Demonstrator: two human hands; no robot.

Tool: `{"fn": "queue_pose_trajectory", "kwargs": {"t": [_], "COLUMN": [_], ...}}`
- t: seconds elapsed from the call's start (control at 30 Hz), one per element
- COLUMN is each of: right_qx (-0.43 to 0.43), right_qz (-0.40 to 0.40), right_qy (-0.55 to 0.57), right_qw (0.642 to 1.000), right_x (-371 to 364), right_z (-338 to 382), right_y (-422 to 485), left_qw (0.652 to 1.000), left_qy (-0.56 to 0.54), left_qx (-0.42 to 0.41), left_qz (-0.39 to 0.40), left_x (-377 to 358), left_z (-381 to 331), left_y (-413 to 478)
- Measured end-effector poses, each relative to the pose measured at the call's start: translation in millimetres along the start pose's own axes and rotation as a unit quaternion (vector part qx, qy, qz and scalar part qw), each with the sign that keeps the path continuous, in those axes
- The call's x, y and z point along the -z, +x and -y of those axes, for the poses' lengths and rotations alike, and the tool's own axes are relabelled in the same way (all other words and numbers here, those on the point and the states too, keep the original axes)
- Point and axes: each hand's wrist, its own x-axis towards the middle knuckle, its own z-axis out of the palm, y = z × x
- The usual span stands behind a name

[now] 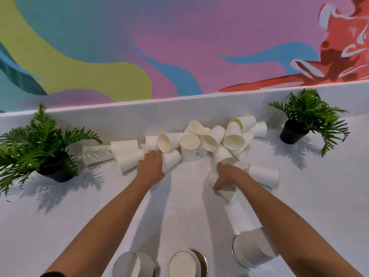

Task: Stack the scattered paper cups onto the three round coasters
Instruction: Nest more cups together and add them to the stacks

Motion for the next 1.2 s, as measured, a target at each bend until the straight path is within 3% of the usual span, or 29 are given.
{"fn": "queue_pose_trajectory", "kwargs": {"t": [0.2, 0.4, 0.53, 0.7, 0.77, 1.03, 1.2], "right_qx": [0.025, 0.075, 0.108, 0.142, 0.149, 0.181, 0.183], "right_qz": [0.017, -0.032, -0.094, -0.163, -0.163, -0.112, -0.099], "right_qy": [0.020, 0.036, 0.121, 0.321, 0.378, 0.524, 0.552], "right_qw": [0.999, 0.996, 0.982, 0.922, 0.899, 0.824, 0.807], "right_x": [2, 16, 23, 32, 34, 24, 13], "right_z": [7, 16, 20, 39, 48, 90, 111], "right_y": [-10, -27, -39, -66, -77, -122, -141], "left_qw": [0.998, 0.999, 0.986, 0.896, 0.863, 0.841, 0.827], "left_qy": [0.040, 0.042, -0.161, -0.439, -0.502, -0.540, -0.559], "left_qx": [-0.002, -0.003, 0.026, 0.061, 0.053, -0.011, -0.015], "left_qz": [0.046, 0.031, 0.031, 0.000, -0.004, -0.032, -0.061], "left_x": [-10, -8, 4, 29, 37, 65, 65], "left_z": [-15, -33, -28, -11, -2, 22, 38], "left_y": [-9, -15, -21, -61, -78, -154, -201]}}
